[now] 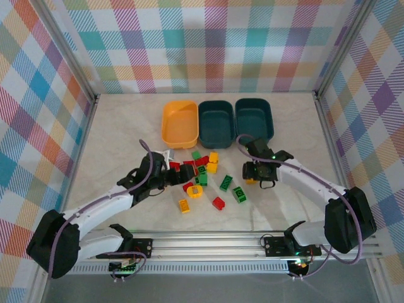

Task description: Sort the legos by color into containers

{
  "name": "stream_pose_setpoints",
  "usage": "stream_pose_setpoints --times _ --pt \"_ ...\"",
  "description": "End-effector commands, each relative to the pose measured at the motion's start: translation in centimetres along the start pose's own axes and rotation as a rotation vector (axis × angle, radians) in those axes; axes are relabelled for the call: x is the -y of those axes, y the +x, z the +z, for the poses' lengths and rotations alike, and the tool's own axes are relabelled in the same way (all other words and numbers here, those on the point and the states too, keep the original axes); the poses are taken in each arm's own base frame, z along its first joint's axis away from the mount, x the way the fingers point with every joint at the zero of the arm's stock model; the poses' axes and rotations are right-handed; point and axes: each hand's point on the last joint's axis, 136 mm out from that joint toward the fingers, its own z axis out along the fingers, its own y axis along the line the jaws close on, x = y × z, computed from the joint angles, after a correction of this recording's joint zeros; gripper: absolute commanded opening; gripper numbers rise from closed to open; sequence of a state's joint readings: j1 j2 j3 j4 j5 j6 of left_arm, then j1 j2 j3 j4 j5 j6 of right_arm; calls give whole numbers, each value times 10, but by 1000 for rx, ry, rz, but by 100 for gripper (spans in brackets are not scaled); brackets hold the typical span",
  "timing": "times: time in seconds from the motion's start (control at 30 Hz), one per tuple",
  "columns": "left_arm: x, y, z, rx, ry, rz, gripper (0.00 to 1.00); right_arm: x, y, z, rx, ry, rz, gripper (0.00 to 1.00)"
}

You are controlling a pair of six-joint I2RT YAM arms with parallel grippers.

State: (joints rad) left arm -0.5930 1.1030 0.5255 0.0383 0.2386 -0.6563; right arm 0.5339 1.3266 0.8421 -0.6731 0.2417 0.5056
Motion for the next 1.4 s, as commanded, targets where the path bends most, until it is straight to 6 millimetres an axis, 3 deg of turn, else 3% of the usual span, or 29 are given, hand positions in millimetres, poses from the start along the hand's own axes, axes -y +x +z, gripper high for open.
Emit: stream_pose_setpoints --times 0.0,0.3,0.73,0.83,1.0,1.13,1.27,1.37 --pt "24 -22 -8 100 77 22 92 -3 14 -4 -45 -24 9 60" --pt "32 -41 -3 124 38 79 92 -10 9 22 -80 2 -34 62" --pt "25 -41 -6 136 9 85 92 -25 -6 49 -91 -5 -72 58" --pt "24 -41 -7 138 2 89 93 -26 -11 50 -76 -4 -77 53" --pt "25 -43 -8 145 -2 94 93 -28 -23 48 -43 5 -96 32" --pt "28 -46 -11 150 -6 103 93 -37 -54 22 66 -22 -110 29" --pt "26 -54 -15 172 -43 102 93 -41 -116 -15 221 -38 -95 28" --pt "15 -60 -15 202 -104 41 93 -24 -168 -21 310 -29 -20 28"
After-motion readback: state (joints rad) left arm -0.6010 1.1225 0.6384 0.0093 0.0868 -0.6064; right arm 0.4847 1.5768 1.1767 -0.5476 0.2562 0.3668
